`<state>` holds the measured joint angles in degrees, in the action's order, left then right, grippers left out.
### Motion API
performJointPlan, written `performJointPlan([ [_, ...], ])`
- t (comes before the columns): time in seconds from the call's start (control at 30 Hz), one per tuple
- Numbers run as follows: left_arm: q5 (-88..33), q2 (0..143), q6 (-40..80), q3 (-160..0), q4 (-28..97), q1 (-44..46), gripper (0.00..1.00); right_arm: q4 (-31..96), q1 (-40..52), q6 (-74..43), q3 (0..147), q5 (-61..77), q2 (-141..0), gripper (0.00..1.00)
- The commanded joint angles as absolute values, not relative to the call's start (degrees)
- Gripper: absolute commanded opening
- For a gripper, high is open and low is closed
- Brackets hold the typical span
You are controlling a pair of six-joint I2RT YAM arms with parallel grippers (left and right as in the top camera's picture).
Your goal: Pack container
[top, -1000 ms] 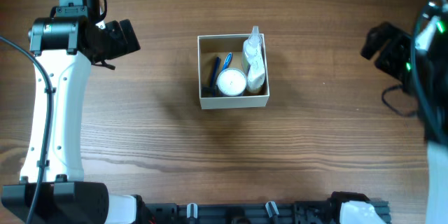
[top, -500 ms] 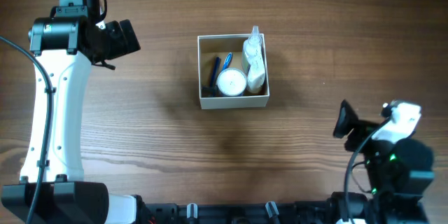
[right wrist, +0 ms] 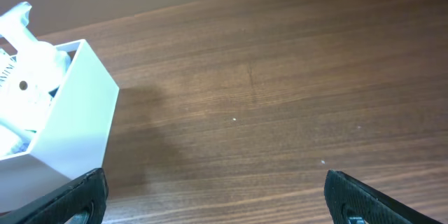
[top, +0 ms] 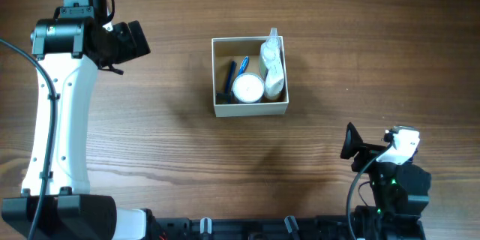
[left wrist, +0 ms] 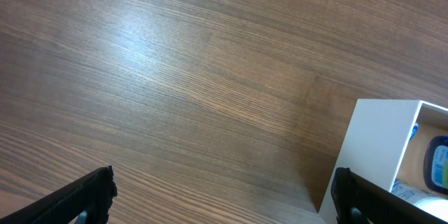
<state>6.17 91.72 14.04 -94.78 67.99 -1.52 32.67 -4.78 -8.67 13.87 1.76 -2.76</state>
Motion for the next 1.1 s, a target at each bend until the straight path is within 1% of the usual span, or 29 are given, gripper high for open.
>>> performJointPlan([
  [0.0, 6.5, 91.8, 14.0, -95.1, 68.0, -1.7, 1.00, 29.3, -4.8, -8.2, 9.2, 3.1, -0.5, 1.00],
  [0.17, 6.5, 91.8, 14.0, -95.1, 68.0, -1.7, 1.00, 24.6, -4.8, -9.4, 8.1, 3.5, -0.2, 1.00],
  [0.77, 6.5, 91.4, 14.0, -95.1, 68.0, -1.6, 1.00, 25.1, -4.8, -9.4, 8.1, 3.5, -0.2, 1.00],
  [0.93, 6.5, 84.9, 14.0, -94.9, 68.0, -0.6, 1.00, 25.1, -4.8, -9.4, 8.1, 3.5, -0.2, 1.00],
  [1.07, 7.5, 74.7, 13.3, -94.4, 68.5, 1.8, 1.00, 25.1, -4.8, -9.4, 8.1, 3.5, -0.2, 1.00],
])
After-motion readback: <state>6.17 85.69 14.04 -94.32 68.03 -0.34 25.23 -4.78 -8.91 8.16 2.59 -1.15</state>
